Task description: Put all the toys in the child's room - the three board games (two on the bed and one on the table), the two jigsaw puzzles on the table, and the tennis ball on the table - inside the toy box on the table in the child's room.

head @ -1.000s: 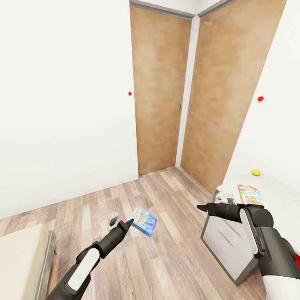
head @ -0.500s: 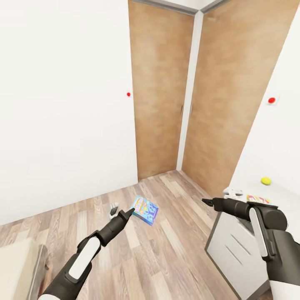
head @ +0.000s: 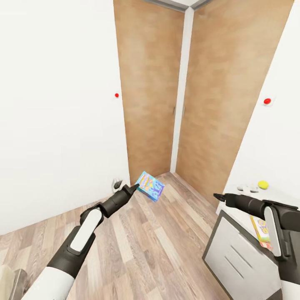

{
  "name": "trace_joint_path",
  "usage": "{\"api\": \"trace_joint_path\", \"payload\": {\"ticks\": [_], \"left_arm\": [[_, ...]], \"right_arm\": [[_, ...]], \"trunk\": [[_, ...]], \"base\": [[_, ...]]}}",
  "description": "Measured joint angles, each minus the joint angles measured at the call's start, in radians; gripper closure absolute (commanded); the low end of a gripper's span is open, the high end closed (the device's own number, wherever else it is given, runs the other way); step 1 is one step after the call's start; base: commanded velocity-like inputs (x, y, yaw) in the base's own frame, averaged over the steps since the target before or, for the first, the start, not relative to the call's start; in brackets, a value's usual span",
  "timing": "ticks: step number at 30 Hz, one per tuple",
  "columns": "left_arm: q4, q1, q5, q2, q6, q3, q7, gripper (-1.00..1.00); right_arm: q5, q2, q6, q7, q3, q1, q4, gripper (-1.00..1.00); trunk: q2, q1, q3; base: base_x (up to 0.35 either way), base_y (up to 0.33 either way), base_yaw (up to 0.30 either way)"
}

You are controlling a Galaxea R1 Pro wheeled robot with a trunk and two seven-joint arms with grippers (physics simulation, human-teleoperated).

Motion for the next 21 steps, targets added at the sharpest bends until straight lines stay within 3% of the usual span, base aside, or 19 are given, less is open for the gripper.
{"api": "trace_joint_path", "payload": {"ticks": [8,9,12,19,20,21], "left_arm": [[-0.168,-0.013,0.001,-0.008,0.037,-0.068,0.121,1.0],[-0.206,-0.015,0.01,-0.01,0.042,-0.092,0.158,1.0],[-0.245,-0.017,0.008,-0.011,0.048,-0.117,0.197,1.0],[-0.272,-0.018,0.012,-0.011,0.052,-0.136,0.222,1.0],[-0.285,-0.02,0.032,-0.012,0.053,-0.143,0.229,1.0],[-0.287,-0.021,0.032,-0.012,0.054,-0.144,0.23,1.0]], "right_arm": [[-0.014,-0.057,0.0,0.026,-0.075,0.0,-0.007,-1.0],[-0.019,-0.073,-0.001,0.057,-0.098,0.0,-0.008,-1.0],[-0.026,-0.095,-0.001,0.125,-0.135,0.001,-0.009,-1.0],[-0.029,-0.129,-0.002,0.247,-0.188,0.003,-0.009,-1.0],[-0.029,-0.162,-0.004,0.35,-0.246,0.004,-0.009,-1.0],[-0.031,-0.168,-0.002,0.372,-0.261,0.005,-0.01,-1.0]], "trunk": [[0.0,0.0,0.0],[0.0,0.0,0.0],[0.0,0.0,0.0],[0.0,0.0,0.0],[0.0,0.0,0.0],[0.0,0.0,0.0]], "base": [[0.072,0.0,-0.26],[0.023,0.0,-0.275],[0.016,0.0,-0.277],[0.007,0.0,-0.28],[0.001,0.0,-0.282],[0.001,0.0,-0.282]]}}
